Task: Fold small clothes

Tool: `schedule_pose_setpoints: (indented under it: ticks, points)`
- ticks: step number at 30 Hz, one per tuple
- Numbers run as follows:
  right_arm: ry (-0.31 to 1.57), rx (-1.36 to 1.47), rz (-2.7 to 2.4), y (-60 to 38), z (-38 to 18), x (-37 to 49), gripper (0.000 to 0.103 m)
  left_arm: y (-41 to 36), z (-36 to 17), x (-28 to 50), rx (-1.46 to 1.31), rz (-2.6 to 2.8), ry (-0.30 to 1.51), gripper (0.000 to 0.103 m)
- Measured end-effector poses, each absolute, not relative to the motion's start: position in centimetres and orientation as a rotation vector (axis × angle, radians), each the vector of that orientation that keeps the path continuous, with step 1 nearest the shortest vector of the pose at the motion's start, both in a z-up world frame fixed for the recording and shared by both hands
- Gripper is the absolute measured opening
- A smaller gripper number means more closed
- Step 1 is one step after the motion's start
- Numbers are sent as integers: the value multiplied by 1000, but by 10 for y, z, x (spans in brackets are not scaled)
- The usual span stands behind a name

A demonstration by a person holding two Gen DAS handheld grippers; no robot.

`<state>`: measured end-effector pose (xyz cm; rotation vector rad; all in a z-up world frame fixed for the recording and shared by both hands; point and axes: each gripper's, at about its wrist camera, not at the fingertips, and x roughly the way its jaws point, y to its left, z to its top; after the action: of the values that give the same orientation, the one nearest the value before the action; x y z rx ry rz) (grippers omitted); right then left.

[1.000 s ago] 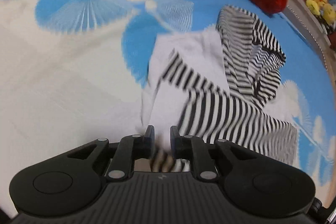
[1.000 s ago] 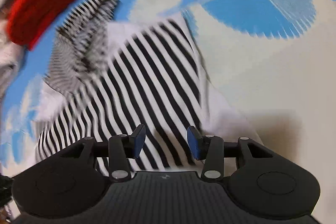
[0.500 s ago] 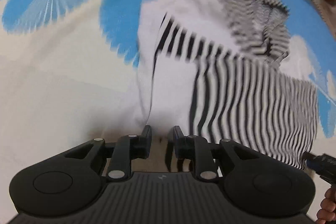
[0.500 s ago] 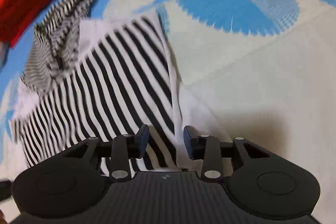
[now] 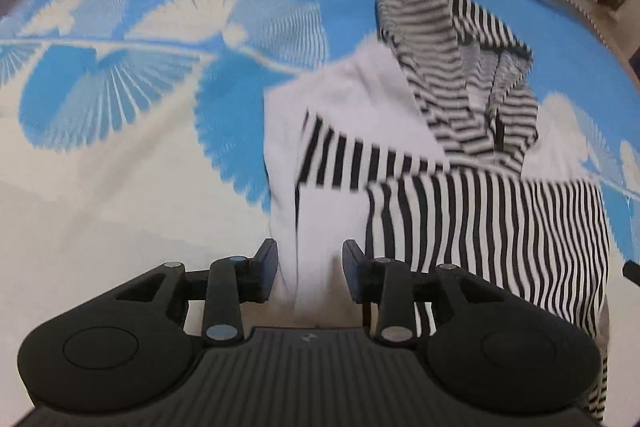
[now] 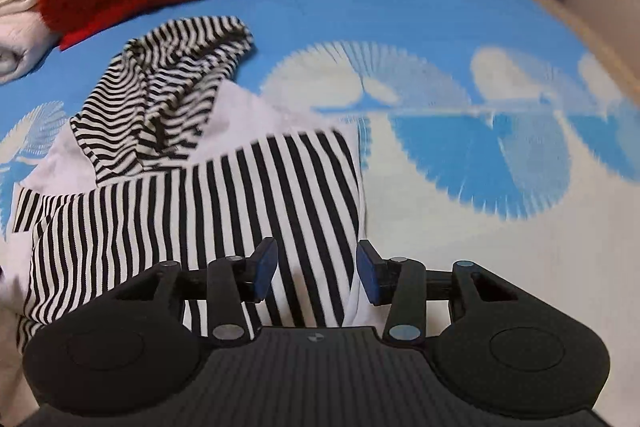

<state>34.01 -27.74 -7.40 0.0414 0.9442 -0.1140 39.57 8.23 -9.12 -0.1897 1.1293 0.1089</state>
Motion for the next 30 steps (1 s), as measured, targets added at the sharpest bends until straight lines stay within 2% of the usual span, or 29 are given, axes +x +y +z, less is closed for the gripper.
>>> schedule_pose_setpoints:
  ticks: [13, 18, 27, 29, 30]
  points:
    - [924, 7, -112, -267, -63, 323, 47, 46, -57, 367, -43, 81, 879, 85]
    - [921, 2, -107, -267, -60, 317, 49, 35, -58, 362, 29, 82, 839, 86]
    - [913, 16, -112, -277, -55, 321, 49, 30, -66, 379, -4, 67, 862, 85]
    - [916, 24, -112, -278, -54, 323, 49, 28, -65, 379, 13, 59, 838, 80]
    - [917, 30, -111, -279, -54, 324, 49, 27, -64, 379, 32, 62, 817, 72]
